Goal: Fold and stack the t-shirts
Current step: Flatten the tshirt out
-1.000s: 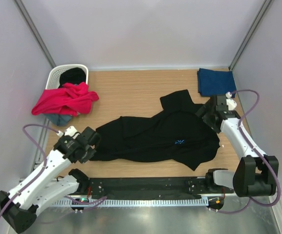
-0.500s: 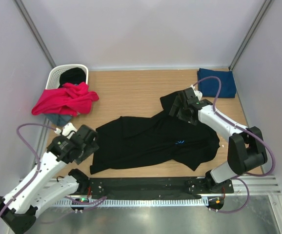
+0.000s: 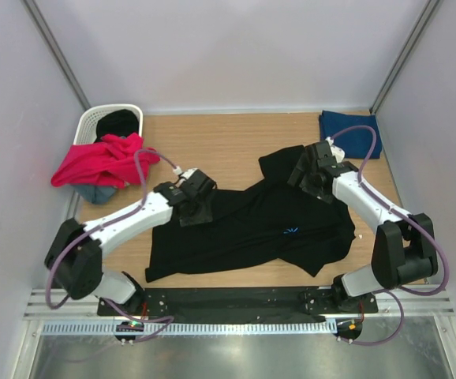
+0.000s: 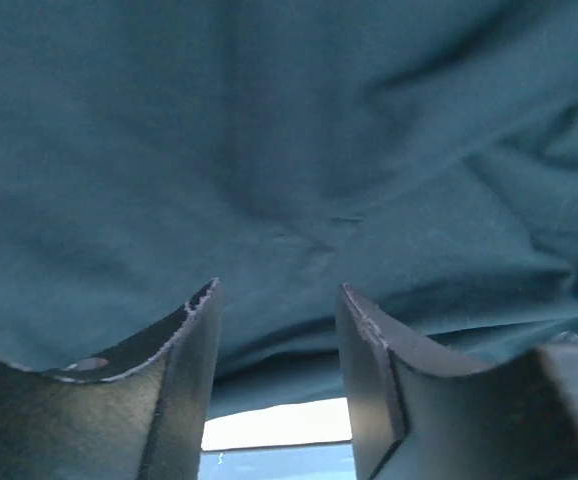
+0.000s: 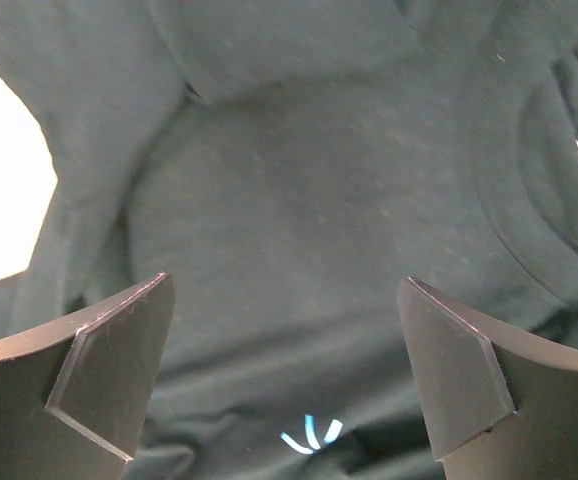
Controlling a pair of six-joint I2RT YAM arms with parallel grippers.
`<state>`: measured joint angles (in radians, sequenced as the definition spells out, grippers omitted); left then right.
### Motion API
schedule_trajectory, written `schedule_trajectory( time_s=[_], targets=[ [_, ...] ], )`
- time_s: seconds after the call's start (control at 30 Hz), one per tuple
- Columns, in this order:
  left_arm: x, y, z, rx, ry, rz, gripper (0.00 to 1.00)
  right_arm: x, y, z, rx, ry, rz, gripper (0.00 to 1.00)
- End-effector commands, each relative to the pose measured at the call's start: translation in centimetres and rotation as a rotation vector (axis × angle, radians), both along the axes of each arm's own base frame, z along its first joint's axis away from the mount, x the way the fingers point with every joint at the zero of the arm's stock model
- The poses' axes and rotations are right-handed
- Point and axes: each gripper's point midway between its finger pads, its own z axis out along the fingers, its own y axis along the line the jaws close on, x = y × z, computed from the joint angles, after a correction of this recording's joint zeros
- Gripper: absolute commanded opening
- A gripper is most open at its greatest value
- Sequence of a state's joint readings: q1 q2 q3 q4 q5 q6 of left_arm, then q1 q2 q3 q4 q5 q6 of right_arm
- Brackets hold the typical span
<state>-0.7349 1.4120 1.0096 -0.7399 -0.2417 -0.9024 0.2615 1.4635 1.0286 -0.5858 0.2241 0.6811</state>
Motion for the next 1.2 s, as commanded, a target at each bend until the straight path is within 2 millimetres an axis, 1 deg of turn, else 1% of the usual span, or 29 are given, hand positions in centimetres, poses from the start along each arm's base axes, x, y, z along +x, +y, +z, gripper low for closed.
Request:
schedule_trajectory(
  time_s=[0.0,0.07,0.17,0.2,0.23,0.33,0.47,0.6,0.63,0.77,0.87,0.9,1.07,1.17],
  targets=[
    [0.9,-4.7,-0.2,-0.066,-0.031,-0.186,0.5,-0.7,-1.0,1.2,-0.017,-0.038,-0.005,1.0],
    [0.4,-5.7,-1.6,-0.039,0.001,-0.231,0.48,-0.9,-1.2,1.0,-0.026,-0.026,-0.01,1.0],
    [-0.5,-6.4,-2.9,-0.015,0.037,-0.3,0.47,-0.9,-1.3,0.9,-0.029,-0.02,-0.016,1.0],
    [-0.7,-6.5,-3.8,0.003,0.059,-0.313,0.48,-0.8,-1.3,0.9,-0.025,-0.023,-0.02,1.0],
    [-1.0,-6.4,-4.2,0.021,0.072,-0.322,0.47,-0.8,-1.2,0.8,-0.019,-0.025,-0.019,1.0],
    [-1.0,-5.7,-5.7,0.091,0.1,-0.334,0.45,-0.8,-1.0,0.8,-0.008,-0.026,-0.016,1.0],
    [-0.8,-5.6,-6.2,0.12,0.106,-0.332,0.43,-1.1,-1.3,0.6,-0.02,-0.017,-0.018,1.0],
    [-0.5,-4.8,-6.3,0.158,0.098,-0.319,0.41,-1.3,-1.3,0.5,-0.02,-0.014,-0.014,1.0],
    [-0.4,-4.4,-6.3,0.178,0.096,-0.311,0.38,-1.3,-1.3,0.4,-0.017,-0.015,-0.016,1.0],
    [-0.6,-4.0,-6.8,0.195,0.107,-0.312,0.32,-1.3,-0.8,-0.2,0.004,-0.002,-0.012,1.0],
    [-0.9,-3.8,-7.4,0.205,0.125,-0.317,0.27,-1.3,-0.6,-0.2,0.015,0.001,-0.013,1.0],
    [-0.9,-3.7,-7.4,0.209,0.128,-0.317,0.23,-1.4,-0.7,-0.2,0.014,-0.003,-0.013,1.0],
    [-1.0,-3.6,-7.3,0.21,0.122,-0.312,0.14,-1.4,-0.9,0.0,0.003,-0.009,-0.019,1.0],
    [-0.9,-3.3,-7.1,0.219,0.116,-0.303,0.0,-1.4,-0.8,0.0,0.007,-0.006,-0.018,1.0]
  ],
)
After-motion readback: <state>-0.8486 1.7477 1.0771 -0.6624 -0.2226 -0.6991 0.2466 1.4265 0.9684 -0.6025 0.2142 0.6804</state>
